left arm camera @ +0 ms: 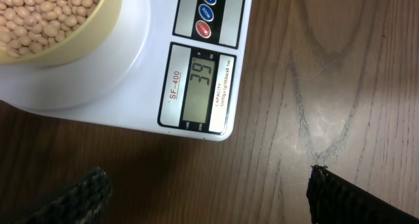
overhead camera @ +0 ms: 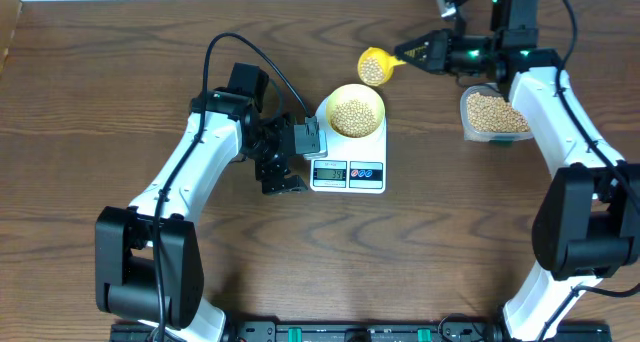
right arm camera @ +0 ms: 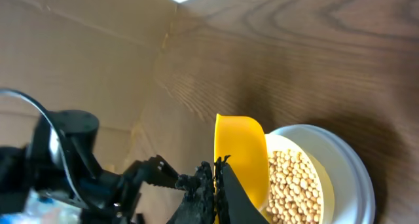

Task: Scoop item into bowl and weigh 50g on scale
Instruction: 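Tip the soybeans from the scoop into the yellow bowl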

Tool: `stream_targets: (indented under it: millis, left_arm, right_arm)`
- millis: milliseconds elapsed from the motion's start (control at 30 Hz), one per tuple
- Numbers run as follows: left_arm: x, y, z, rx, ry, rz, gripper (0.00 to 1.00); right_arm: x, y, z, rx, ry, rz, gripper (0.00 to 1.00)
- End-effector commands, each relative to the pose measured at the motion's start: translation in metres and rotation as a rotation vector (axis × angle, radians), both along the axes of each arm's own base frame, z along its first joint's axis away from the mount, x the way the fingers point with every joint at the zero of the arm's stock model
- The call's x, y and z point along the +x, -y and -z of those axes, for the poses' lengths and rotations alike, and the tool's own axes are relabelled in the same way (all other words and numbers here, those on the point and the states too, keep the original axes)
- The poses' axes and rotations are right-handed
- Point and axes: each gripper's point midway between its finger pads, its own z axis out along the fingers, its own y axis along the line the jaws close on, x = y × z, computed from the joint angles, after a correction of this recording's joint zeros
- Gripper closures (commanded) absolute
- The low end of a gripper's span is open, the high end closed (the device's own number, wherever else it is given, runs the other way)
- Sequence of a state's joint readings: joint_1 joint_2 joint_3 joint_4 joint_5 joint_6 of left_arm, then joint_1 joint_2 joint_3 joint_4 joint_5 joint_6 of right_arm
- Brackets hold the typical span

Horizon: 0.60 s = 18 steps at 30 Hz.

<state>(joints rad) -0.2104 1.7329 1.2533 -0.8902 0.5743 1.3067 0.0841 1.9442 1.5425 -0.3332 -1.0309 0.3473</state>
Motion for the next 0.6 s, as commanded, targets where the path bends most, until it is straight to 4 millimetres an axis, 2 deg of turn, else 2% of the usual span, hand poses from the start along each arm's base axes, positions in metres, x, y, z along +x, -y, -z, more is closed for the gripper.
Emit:
stream_targets:
  millis: [0,233,567]
  left_arm:
    - [-0.002,0.001,0.001,-0.013,-0.012,0.005,0.02]
    - [-0.002,0.001,0.001,-0.013,-0.012,0.005,0.02]
    - [-0.002,0.001,0.001,-0.013,-0.012,0.005,0.02]
  right_arm:
    - [-0.008,-0.018,0.008,-0.070,0.156,-0.103,0.99]
    - [-0.018,-0.036,0.007,-0.109,0.290,-0.198,0.99]
    - [-0.032,-0.033,-0.003,-0.229,0.413,-0.240,0.99]
